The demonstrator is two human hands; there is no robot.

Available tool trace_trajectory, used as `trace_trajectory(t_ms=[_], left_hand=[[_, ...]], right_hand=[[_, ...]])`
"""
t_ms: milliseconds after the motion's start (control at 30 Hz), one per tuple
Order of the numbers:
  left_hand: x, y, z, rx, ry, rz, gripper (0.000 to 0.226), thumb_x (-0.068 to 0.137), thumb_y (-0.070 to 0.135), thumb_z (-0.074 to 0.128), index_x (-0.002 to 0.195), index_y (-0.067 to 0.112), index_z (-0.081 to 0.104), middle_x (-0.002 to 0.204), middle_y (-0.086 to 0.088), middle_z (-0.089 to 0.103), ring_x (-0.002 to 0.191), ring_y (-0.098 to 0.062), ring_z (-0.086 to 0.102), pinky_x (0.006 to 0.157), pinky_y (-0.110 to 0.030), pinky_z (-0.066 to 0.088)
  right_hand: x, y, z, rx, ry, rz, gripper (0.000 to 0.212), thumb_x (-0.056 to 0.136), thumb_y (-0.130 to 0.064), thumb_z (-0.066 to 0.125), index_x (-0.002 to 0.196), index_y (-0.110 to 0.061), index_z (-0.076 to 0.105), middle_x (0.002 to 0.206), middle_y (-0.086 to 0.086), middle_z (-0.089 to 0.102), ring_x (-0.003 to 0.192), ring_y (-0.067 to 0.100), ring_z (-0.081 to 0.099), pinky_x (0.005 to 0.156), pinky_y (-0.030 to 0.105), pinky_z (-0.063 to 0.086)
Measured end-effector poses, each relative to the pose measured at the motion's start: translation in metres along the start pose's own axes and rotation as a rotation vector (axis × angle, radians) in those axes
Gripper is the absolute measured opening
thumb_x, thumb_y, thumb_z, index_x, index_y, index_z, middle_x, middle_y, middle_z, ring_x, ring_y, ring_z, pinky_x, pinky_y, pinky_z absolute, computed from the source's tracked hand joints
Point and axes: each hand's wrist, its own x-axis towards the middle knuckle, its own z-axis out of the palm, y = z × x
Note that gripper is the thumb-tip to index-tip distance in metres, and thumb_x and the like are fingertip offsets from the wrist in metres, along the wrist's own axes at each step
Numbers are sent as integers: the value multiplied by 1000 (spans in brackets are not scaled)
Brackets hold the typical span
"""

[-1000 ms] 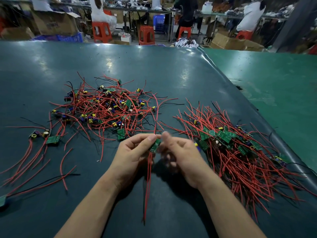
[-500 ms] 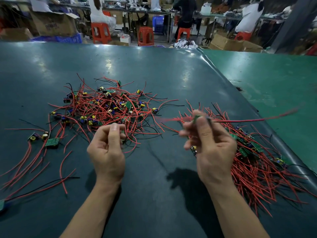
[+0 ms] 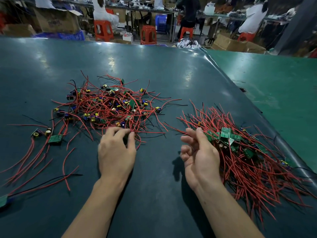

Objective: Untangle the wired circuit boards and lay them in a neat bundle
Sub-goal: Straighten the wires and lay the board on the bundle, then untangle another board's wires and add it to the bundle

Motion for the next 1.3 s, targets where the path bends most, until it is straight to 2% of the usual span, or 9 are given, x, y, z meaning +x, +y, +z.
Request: trace_trajectory(t_ms=[100, 233, 433, 567, 667, 767, 867, 1033, 1300], left_hand=[[-1, 1, -4, -37, 26, 1, 12, 89, 22, 68, 94, 14, 75, 94, -4, 66, 87, -27, 63, 76, -30, 41], [-1, 0, -4, 83, -69, -35, 25, 85, 46, 68, 93, 24, 73, 90, -1, 68, 90, -27, 62, 77, -38, 50], [1, -5, 2, 147, -150, 41, 41, 87, 40, 67, 124, 22, 64, 131, -2, 52, 114, -28, 47, 94, -42, 43], [1, -4, 0, 90, -125, 65, 20, 83, 32, 73, 97, 20, 67, 107, -1, 63, 102, -27, 52, 89, -41, 44], [1, 2, -3, -63, 7, 107, 28, 76, 24, 79, 101, 18, 66, 100, -3, 61, 93, -25, 58, 84, -39, 48], [-3, 11, -10, -282, 316, 283, 43, 77, 10, 75, 117, 8, 59, 102, -4, 56, 81, -16, 57, 76, -27, 50], [-10, 18, -13, -399, 429, 547, 39, 81, 2, 70, 118, -1, 56, 111, -4, 52, 95, -21, 57, 83, -29, 51], [-31, 32, -9, -557, 109, 824, 43, 78, -11, 57, 119, 3, 55, 116, -11, 58, 113, -20, 57, 96, -32, 46], [-33, 37, -10, -464, 84, 788, 38, 69, -14, 59, 104, -1, 68, 109, -12, 63, 104, -27, 60, 91, -41, 49]], right_hand=[[0, 4, 2, -62, -40, 8, 29, 100, -28, 52, 86, -8, 67, 55, 0, 59, 38, 8, 46, 34, 17, 30], [1, 6, 2, -127, -81, -1, 29, 100, -26, 52, 82, -8, 66, 53, 0, 57, 38, 9, 44, 34, 18, 29], [0, 6, 2, -204, -126, -54, 31, 100, -25, 53, 77, -9, 67, 52, 0, 57, 35, 9, 41, 34, 18, 28], [-3, 6, 1, -226, -167, -86, 31, 100, -24, 54, 75, -10, 67, 53, 1, 58, 36, 10, 41, 35, 18, 29], [-3, 6, 1, -250, -184, -78, 31, 100, -23, 54, 76, -9, 67, 52, 0, 58, 36, 10, 42, 35, 17, 29], [-4, 6, 1, -337, -220, -63, 29, 99, -24, 55, 77, -9, 68, 53, -1, 59, 37, 8, 43, 35, 16, 30], [-6, 7, 1, -409, -335, -6, 27, 98, -31, 56, 84, -12, 69, 59, -1, 63, 39, 8, 47, 37, 16, 33], [-12, 4, 3, -314, -580, 22, 37, 76, -53, 62, 88, -19, 73, 75, -3, 67, 48, 8, 53, 39, 16, 33], [-1, -13, -5, -136, -541, -28, 10, 74, -20, 68, 77, -14, 77, 72, 1, 67, 51, 7, 52, 39, 15, 38]])
